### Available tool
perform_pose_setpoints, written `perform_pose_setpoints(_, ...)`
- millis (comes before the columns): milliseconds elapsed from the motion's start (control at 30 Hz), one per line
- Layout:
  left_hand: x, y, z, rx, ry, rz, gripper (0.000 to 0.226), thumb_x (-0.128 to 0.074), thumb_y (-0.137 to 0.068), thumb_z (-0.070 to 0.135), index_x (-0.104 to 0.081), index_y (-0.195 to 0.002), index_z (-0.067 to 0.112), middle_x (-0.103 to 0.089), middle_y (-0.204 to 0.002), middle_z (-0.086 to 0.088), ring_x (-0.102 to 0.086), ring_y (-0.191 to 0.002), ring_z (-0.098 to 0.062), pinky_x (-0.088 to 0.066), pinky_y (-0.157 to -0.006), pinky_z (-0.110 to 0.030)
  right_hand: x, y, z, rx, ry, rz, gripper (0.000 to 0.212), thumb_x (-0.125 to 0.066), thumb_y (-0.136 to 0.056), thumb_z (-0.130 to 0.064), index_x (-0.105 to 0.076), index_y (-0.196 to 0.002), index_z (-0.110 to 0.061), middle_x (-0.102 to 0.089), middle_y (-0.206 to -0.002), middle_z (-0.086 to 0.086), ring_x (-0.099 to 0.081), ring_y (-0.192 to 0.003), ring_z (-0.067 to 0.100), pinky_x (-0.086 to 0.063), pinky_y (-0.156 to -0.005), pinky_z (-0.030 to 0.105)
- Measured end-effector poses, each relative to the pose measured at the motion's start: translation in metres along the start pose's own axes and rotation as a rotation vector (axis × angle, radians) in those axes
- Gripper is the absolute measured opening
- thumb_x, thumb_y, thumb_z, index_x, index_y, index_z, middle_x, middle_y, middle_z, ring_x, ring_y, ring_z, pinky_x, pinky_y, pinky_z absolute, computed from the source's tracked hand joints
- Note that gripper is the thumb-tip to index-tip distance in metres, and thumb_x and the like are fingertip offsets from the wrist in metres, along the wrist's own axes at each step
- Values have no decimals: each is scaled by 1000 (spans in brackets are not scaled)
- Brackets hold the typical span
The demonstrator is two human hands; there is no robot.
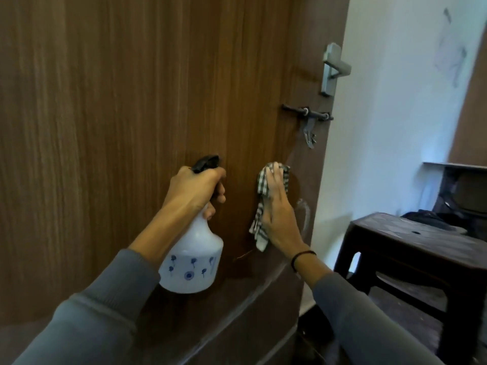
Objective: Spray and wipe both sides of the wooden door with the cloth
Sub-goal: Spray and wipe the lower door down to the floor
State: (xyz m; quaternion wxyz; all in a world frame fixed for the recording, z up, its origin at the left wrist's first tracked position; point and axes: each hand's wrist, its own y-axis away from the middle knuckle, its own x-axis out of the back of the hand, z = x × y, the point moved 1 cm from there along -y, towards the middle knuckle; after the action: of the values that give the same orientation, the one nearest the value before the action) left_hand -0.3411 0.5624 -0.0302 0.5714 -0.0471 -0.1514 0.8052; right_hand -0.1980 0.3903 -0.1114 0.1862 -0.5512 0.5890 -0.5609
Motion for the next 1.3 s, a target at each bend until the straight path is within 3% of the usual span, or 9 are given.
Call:
perform_pose_setpoints(200, -1, -3, -5, -9, 21, -28, 27, -66, -95, 30, -70, -94, 3, -72, -74, -10, -46, -38, -17, -39, -45, -30, 21, -24, 11, -175, 1, 85, 59, -37, -108, -9, -15, -162, -22, 0, -170, -7, -9, -156, 13, -10, -114, 2)
perform_pose_setpoints(300, -4, -7, -11, -27, -22, -15, 27, -68, -93, 32, -71, -94, 5, -74, -77, -11, -49, -40, -20, -40, -47, -31, 24, -27, 7, -150, -15, 94, 59, -38, -108, -9, -16, -162, -20, -1, -170, -6, -11, -154, 4, -18, -119, 11)
perform_pose_setpoints(367, -7, -10, -12, -43, -99, -11, 28, -68, -93, 35, -71, -91, 7, -75, -77, -11, -51, -42, -21, -41, -47, -31, 19, -22, -1, -29, -20, 28, 64, -41, -106, -4, -13, -161, -22, 3, -170, -5, -6, -151, -6, -28, -109, 3)
perform_pose_setpoints(500, -27, -17, 1, -98, -165, -130, 31, -64, -96, 32, -68, -86, 3, -71, -72, -11, -44, -38, -20, -37, -40, -25, 23, -16, 20, 300, 89, -122, 77, -47, -94, 11, -18, -161, -14, -3, -171, 0, 1, -157, 19, -17, -121, 15)
perform_pose_setpoints(767, -114, -55, 33, -183, -115, -280, 24, -60, -99, 21, -63, -84, 3, -64, -74, -11, -44, -38, -16, -37, -40, -24, 23, -22, 80, -157, -153, 265, 65, -40, -102, -4, -19, -161, -21, -14, -169, -5, -11, -147, -15, -13, -108, -3)
perform_pose_setpoints(867, -149, -71, 42, -172, -149, -265, 21, -63, -97, 21, -61, -91, 1, -63, -70, -9, -44, -38, -15, -38, -40, -25, 19, -22, 89, -145, -188, 252, 61, -40, -107, -14, -16, -161, -28, -13, -169, -12, -11, -148, -13, -16, -107, -3)
perform_pose_setpoints(1000, -175, -86, 47, -103, -195, -115, 27, -64, -93, 19, -58, -68, 11, -53, -53, -2, -40, -35, -11, -40, -44, -26, 29, -17, 96, -132, -292, 175, 68, -42, -107, -17, -9, -160, -43, -14, -165, -24, -18, -147, -12, -21, -114, 6)
perform_pose_setpoints(1133, -167, -86, 52, -83, -217, -130, 25, -63, -94, 26, -63, -75, 9, -64, -63, -7, -45, -36, -13, -44, -50, -28, 40, -19, 99, -164, -327, 259, 63, -46, -104, -7, -20, -155, -34, -24, -156, -35, -32, -144, -3, -33, -116, 21)
perform_pose_setpoints(1300, -144, -85, 69, -120, -233, -111, 28, -62, -95, 29, -64, -78, 7, -66, -69, -12, -45, -37, -15, -44, -50, -28, 37, -28, 85, -143, -282, 416, 44, -48, -105, -11, -38, -145, -25, -43, -146, -10, -39, -129, -17, -37, -102, 4)
